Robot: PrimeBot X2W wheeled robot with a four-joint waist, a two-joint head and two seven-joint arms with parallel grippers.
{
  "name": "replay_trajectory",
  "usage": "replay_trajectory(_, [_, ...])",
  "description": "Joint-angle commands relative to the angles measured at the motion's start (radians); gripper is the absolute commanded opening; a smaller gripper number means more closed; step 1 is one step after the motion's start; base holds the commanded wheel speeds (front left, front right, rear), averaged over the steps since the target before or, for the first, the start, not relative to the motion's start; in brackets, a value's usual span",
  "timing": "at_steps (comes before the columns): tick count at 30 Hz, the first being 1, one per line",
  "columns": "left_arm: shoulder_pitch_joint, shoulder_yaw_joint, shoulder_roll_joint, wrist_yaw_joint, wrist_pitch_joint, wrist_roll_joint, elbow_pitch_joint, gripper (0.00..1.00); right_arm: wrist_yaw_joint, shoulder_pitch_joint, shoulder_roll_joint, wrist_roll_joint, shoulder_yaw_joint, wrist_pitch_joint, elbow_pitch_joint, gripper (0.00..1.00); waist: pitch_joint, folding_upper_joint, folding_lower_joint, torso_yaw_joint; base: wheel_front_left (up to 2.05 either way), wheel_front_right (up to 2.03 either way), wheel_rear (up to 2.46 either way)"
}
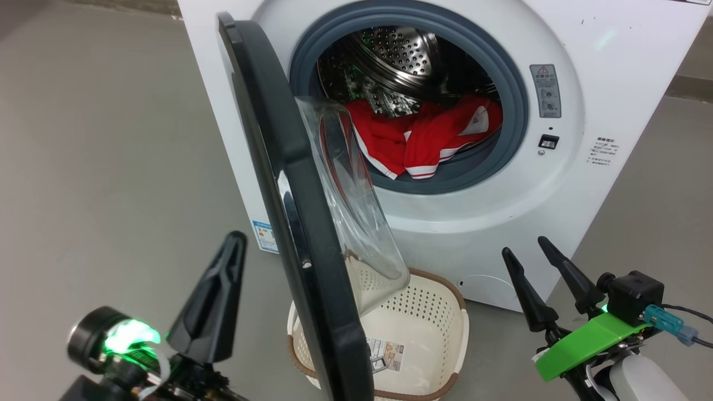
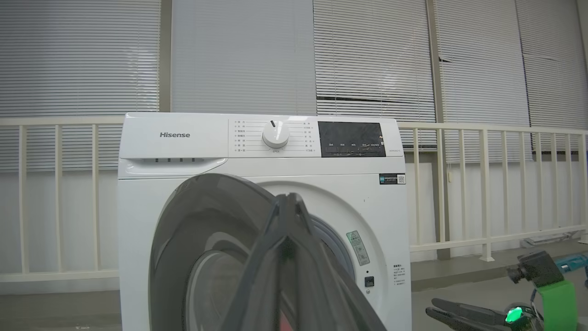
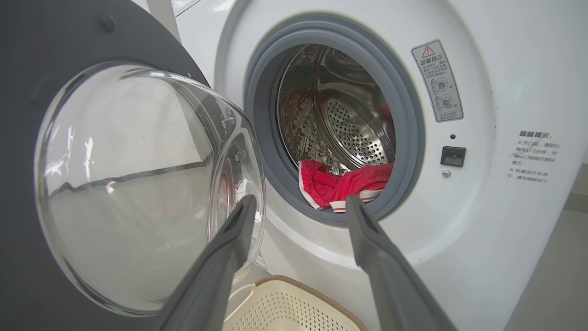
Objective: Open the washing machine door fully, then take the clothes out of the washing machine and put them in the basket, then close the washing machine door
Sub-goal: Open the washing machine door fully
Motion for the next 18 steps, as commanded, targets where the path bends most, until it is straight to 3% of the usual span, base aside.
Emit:
replay_trajectory(1, [-0.054, 0.01, 0.026, -0.003, -0.004, -0.018, -0.04, 0.0, 0.002, 0.001, -0.004, -0.009, 0.02, -0.012, -0.022, 1.0, 0.0, 0.0, 0.0, -0.001, 0.0, 0.0, 0.0])
replay_trajectory(11, [-0.077, -0.181, 0.104, -0.003, -0.004, -0.112, -0.069, 0.0, 0.002, -0.004, -0.008, -0.005, 0.031, -0.012, -0.017, 1.0, 0.001, 0.0, 0.0, -0.014, 0.0, 0.0, 0.0])
replay_trajectory(18, [-0.1, -0.282, 0.125, -0.003, -0.004, -0.161, -0.047, 0.0, 0.002, -0.006, -0.009, -0.001, 0.038, -0.012, -0.013, 1.0, 0.003, 0.0, 0.0, -0.021, 0.0, 0.0, 0.0])
